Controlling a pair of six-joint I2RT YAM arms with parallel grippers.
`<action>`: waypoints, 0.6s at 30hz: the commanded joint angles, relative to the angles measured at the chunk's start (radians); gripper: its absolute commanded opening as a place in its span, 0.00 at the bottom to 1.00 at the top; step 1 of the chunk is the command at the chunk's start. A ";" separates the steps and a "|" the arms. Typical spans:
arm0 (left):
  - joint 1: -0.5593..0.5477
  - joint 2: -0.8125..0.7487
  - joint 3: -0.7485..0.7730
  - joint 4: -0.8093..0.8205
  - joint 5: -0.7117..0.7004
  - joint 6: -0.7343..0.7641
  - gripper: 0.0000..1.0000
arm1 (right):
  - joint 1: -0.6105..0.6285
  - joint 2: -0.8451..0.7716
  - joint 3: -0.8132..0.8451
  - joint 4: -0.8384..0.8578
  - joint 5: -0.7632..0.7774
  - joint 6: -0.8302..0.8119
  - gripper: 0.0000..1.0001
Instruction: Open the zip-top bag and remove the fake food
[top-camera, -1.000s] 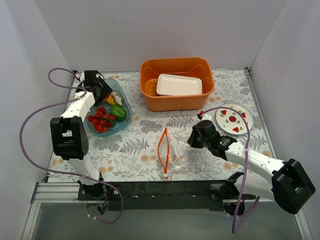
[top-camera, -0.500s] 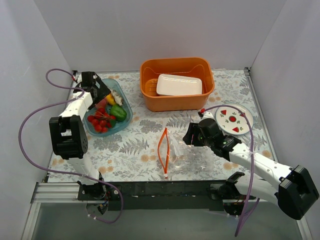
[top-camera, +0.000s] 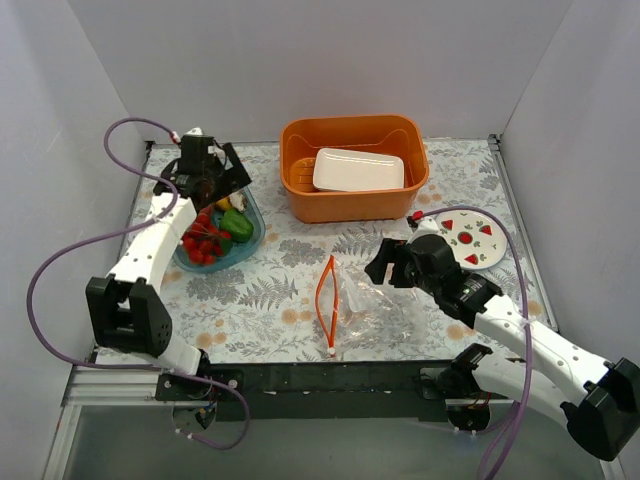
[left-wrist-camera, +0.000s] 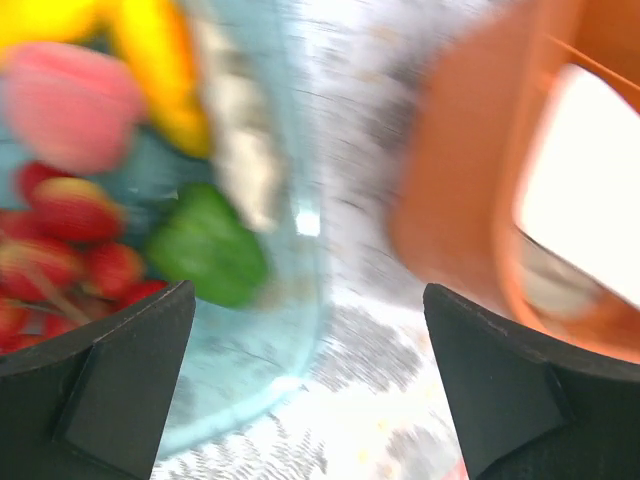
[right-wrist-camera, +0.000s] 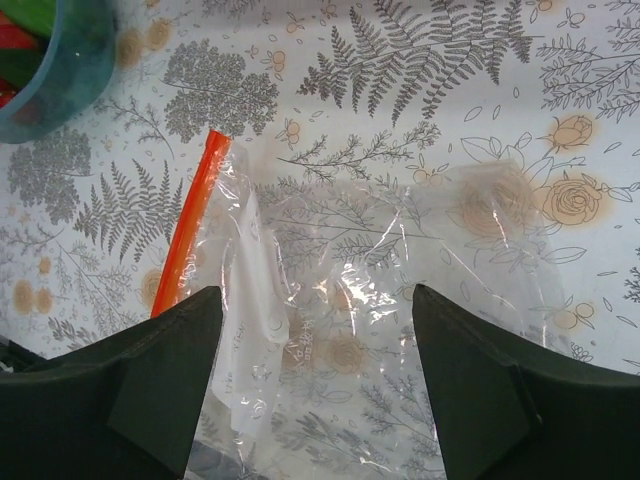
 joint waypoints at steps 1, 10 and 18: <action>-0.210 -0.151 -0.083 -0.006 0.035 -0.006 0.98 | -0.005 -0.073 0.055 -0.038 0.046 -0.024 0.86; -0.690 -0.275 -0.304 0.063 -0.097 -0.125 0.98 | -0.005 -0.238 0.053 -0.157 0.131 -0.031 0.92; -0.783 -0.416 -0.455 0.208 -0.048 -0.168 0.98 | -0.005 -0.321 0.007 -0.194 0.148 -0.006 0.92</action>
